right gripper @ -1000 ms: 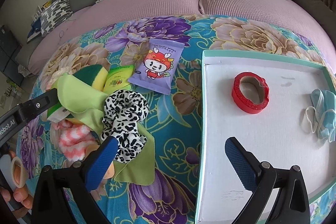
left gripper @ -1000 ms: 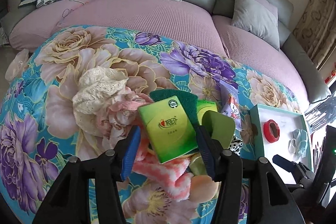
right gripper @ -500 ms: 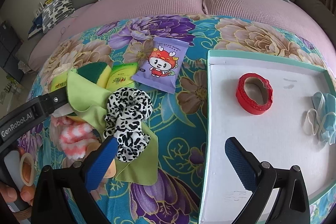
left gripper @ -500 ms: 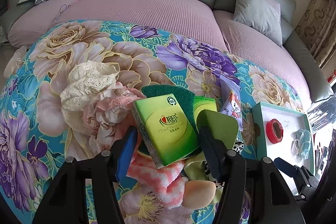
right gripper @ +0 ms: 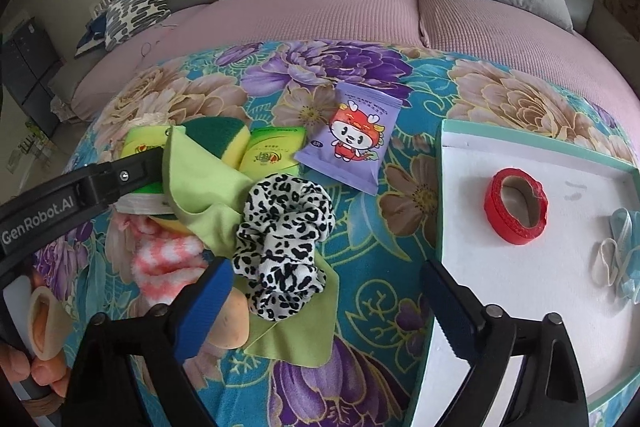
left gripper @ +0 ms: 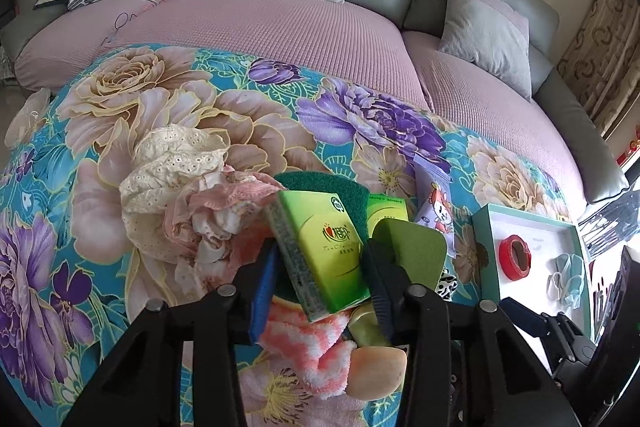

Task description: Organize soft objects

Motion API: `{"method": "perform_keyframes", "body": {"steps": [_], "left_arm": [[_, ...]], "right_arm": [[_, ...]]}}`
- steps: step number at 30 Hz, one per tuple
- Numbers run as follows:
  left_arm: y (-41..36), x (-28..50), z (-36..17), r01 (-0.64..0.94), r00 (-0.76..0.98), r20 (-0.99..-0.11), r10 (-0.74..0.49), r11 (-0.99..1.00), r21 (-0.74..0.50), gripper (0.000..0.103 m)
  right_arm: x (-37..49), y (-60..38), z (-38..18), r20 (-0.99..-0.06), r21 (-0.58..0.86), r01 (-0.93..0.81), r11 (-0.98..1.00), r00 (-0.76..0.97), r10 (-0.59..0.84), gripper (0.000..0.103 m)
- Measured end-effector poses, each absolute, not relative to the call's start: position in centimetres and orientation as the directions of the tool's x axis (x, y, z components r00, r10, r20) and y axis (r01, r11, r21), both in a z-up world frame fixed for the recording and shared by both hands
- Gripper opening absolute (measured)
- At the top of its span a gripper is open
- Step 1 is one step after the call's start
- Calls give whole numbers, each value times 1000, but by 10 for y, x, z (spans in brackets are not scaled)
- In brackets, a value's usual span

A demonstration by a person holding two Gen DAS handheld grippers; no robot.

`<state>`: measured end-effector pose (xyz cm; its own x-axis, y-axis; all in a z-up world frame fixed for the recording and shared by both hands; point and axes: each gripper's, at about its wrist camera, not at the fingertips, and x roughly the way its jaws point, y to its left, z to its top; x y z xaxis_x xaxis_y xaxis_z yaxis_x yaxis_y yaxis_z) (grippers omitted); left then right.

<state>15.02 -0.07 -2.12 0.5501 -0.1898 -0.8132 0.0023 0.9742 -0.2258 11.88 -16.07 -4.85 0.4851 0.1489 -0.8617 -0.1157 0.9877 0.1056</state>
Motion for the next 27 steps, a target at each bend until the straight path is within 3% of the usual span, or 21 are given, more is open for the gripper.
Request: {"method": "perform_keyframes", "body": {"steps": [6, 11, 17, 27], "left_arm": [[6, 148, -18, -3, 563, -798, -213, 966, -260, 34], [14, 144, -12, -12, 584, -776, -238, 953, -302, 32], [25, 140, -4, -24, 614, -744, -263, 936, -351, 32], [28, 138, -2, -33, 622, -737, -265, 931, -363, 31]], "right_arm": [[119, -149, -48, -852, 114, -169, 979, 489, 184, 80], [122, -145, -56, -849, 150, -184, 971, 479, 222, 52], [122, -138, -59, -844, 150, -208, 967, 483, 235, 33], [121, -151, -54, -821, 211, -170, 963, 504, 269, 18]]}}
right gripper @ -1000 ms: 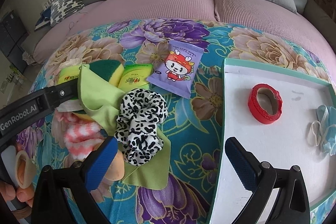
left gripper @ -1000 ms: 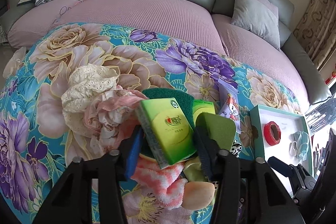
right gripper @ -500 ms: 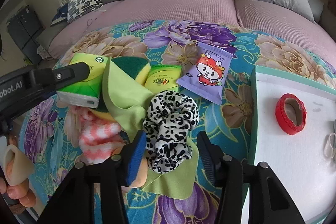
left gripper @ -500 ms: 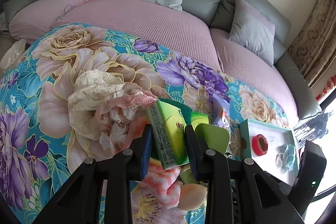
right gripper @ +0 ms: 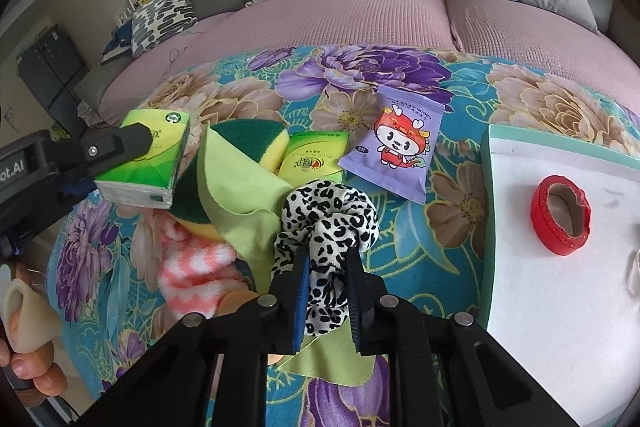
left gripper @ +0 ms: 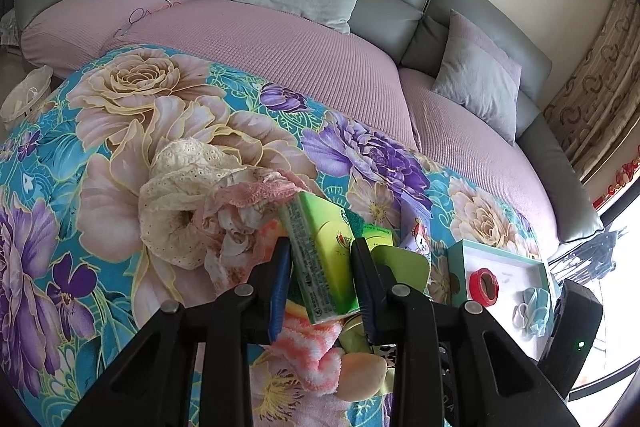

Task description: Organize soft objects

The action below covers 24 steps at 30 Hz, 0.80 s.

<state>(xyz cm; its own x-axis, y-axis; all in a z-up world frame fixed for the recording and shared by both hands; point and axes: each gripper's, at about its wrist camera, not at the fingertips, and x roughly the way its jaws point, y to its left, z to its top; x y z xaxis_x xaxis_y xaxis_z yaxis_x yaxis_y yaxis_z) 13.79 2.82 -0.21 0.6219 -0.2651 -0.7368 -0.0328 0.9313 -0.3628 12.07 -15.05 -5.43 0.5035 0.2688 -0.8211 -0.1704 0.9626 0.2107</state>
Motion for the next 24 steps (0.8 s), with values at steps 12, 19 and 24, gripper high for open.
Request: {"method": "perform_keyframes", "body": {"steps": [12, 19, 24], "left_arm": [[41, 119, 32, -43, 713, -660, -239, 924, -380, 32], [37, 104, 54, -17, 759, -595, -263, 906, -422, 32], [18, 101, 61, 45, 760, -565, -321, 894, -447, 32]], "right_arm": [[93, -181, 2, -713, 268, -128, 955, 640, 286, 17], [74, -207, 18, -709, 237, -47, 970, 675, 206, 17], [70, -238, 13, -726, 257, 41, 965, 668, 165, 17]]}}
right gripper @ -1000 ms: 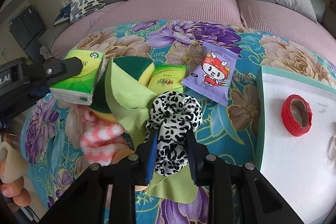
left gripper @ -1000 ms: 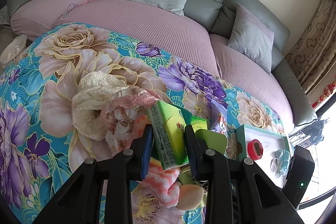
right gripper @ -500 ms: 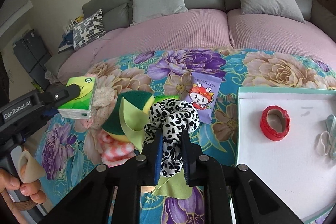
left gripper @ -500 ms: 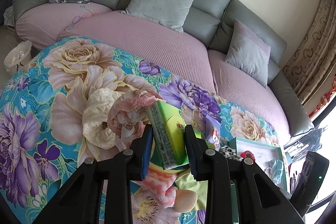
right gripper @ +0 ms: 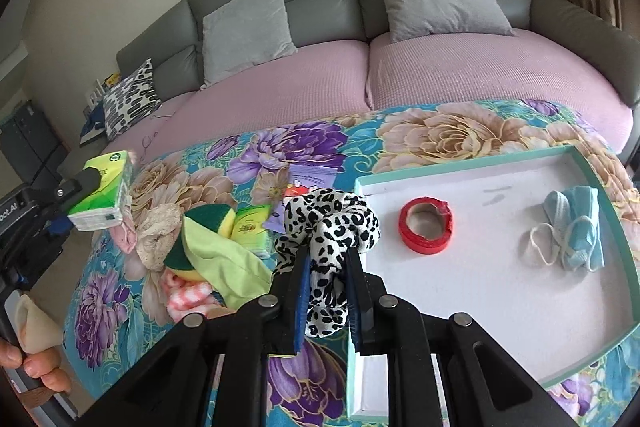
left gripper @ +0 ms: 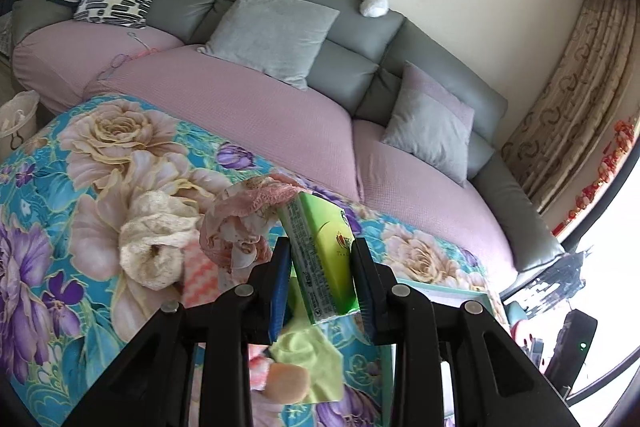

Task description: Organize soft objects

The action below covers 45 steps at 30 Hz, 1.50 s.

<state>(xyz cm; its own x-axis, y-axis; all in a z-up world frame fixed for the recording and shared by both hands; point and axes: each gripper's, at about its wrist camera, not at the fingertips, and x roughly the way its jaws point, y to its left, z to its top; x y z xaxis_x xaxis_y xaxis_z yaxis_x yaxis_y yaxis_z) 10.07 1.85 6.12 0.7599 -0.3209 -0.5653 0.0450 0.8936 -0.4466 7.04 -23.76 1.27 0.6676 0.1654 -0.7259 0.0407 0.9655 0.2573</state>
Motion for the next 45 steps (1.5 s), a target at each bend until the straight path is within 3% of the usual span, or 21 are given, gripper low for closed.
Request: {"method": "perform_keyframes", "body": {"steps": [11, 19, 28, 32, 37, 45], "left_arm": [[-10, 104, 56, 110, 720, -579, -383, 886, -450, 32], [7, 124, 14, -23, 657, -706, -264, 929, -369, 32], [25, 136, -24, -128, 562, -766, -313, 882, -454, 36], [28, 132, -18, -142, 565, -778, -275, 896, -420, 43], [29, 126, -6, -144, 582, -784, -214, 922, -359, 44], [-3, 124, 1, -31, 570, -807, -152, 978, -207, 54]], "right_arm": [[66, -274, 6, -750, 273, 127, 954, 649, 128, 17], [72, -257, -7, -787, 243, 88, 966, 601, 143, 17], [74, -256, -12, -799, 237, 83, 968, 583, 145, 17], [74, -255, -12, -800, 237, 81, 968, 581, 147, 17], [75, -255, -12, -802, 240, 79, 968, 578, 152, 18], [75, -256, -13, -805, 246, 81, 966, 573, 157, 18]]}}
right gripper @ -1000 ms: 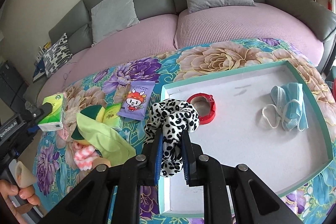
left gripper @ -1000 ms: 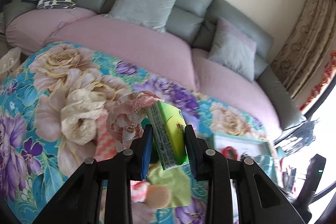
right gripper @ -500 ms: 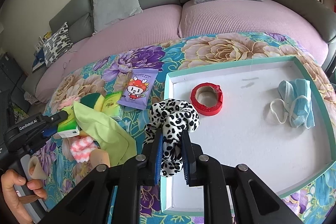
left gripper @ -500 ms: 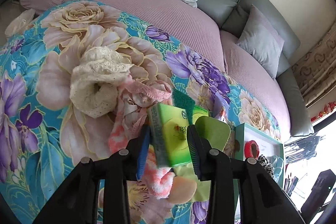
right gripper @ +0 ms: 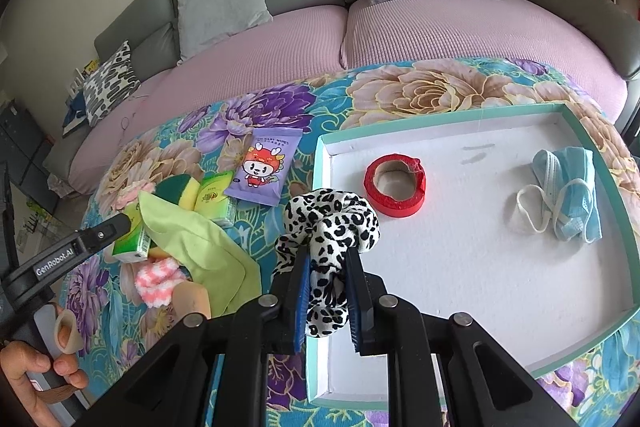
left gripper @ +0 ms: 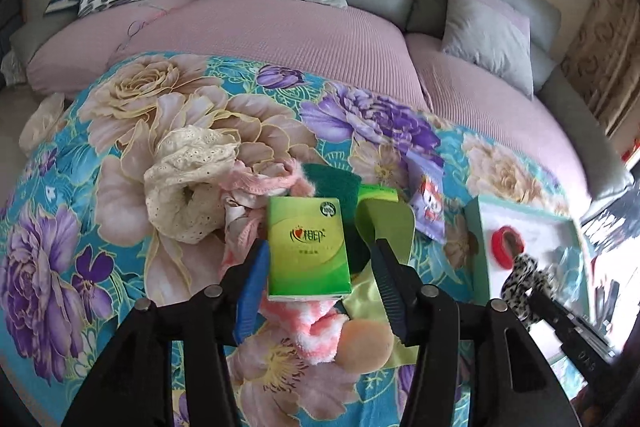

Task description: Organize soft objects

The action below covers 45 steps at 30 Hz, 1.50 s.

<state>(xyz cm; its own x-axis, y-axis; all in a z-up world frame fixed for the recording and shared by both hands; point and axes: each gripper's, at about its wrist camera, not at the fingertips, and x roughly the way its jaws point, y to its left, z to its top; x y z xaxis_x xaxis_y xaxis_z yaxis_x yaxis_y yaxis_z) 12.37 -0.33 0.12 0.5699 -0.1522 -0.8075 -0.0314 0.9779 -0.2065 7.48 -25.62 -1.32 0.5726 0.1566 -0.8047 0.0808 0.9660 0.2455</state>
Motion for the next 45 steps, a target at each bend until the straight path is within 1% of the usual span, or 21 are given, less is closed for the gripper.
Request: {"method": "perform_keyframes", "body": {"steps": [5, 7, 15, 16, 17, 25, 30, 36, 41, 45], "left_arm": [[-20, 127, -9, -10, 541, -840, -54, 997, -71, 54], [-22, 129, -13, -7, 528, -849, -31, 999, -41, 54], [-29, 131, -20, 9, 517, -856, -1, 1000, 4, 54], [-29, 130, -20, 8, 520, -854, -1, 1000, 4, 54], [-29, 130, -20, 10, 520, -854, -4, 1000, 1, 50], [-28, 128, -16, 26, 536, -844, -2, 1000, 14, 50], [-24, 123, -1, 12, 577, -817, -4, 1000, 3, 49], [-18, 107, 33, -5, 669, -744, -10, 1000, -18, 49], [-20, 96, 57, -1, 727, -687, -16, 1000, -24, 49], [-24, 89, 68, 21, 752, -659, -37, 999, -32, 49]], "right_arm": [[75, -257, -14, -808, 250, 82, 965, 567, 161, 18], [76, -257, -14, -808, 251, 81, 965, 565, 163, 18], [76, -257, -15, -810, 256, 81, 963, 562, 168, 18], [76, -257, -15, -810, 256, 80, 963, 562, 168, 18], [76, -257, -15, -810, 256, 80, 963, 561, 169, 18], [77, -257, -15, -811, 260, 80, 962, 559, 173, 18], [73, -258, -9, -794, 270, 79, 960, 582, 175, 18], [65, -264, 10, -756, 280, 73, 957, 632, 172, 18], [63, -272, 13, -753, 282, 90, 955, 638, 161, 18], [61, -279, 15, -753, 276, 107, 955, 642, 145, 18]]}}
